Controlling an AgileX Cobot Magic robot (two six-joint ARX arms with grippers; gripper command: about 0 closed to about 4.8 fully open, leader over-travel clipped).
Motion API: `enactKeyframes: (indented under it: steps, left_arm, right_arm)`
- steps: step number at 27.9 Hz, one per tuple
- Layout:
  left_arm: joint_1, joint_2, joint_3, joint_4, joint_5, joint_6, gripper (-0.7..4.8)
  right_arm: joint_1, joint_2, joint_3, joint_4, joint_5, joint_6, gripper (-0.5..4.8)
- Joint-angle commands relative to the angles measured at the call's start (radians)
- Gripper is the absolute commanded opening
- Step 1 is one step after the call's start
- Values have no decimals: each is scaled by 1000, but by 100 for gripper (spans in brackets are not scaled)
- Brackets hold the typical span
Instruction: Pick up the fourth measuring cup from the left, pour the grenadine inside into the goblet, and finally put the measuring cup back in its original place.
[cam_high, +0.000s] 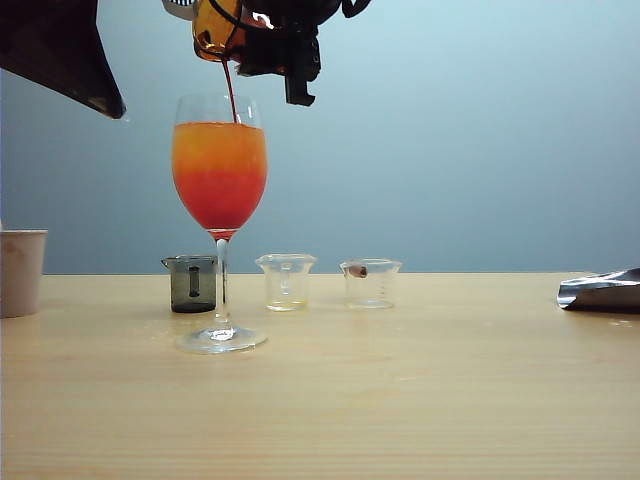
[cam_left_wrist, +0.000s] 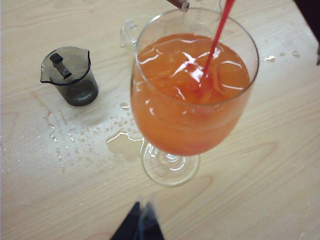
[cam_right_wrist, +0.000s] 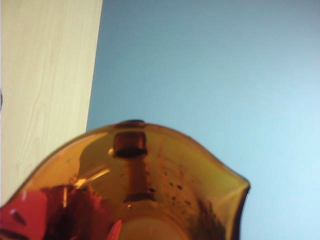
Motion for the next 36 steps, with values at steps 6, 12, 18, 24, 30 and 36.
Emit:
enactKeyframes:
  steps: [6,12,18,24,30,36]
  left_arm:
    - [-2,-2,2,1,-2,-8,-6]
    - [-2,-2,2,1,-1,-8,-6]
    - [-2,-2,2,-2,2,-26,-6]
    - [-2,-2,2,-12,1,-25,-6]
    - [-2,-2,2,-18,2,-25,-6]
    - [-2,-2,2,-18,1,-25,-6]
  right_arm:
    - [2,-6,6,37,-14,-3,166]
    - [5,-6,6,37,-24,-3,166]
    - [6,-6,15,36,-24,-27,166]
    - [6,-6,27,35,-24,-59,166]
    - [5,-6,29,36,-49,-75,166]
    - [5,-6,29,36,-50,-83,166]
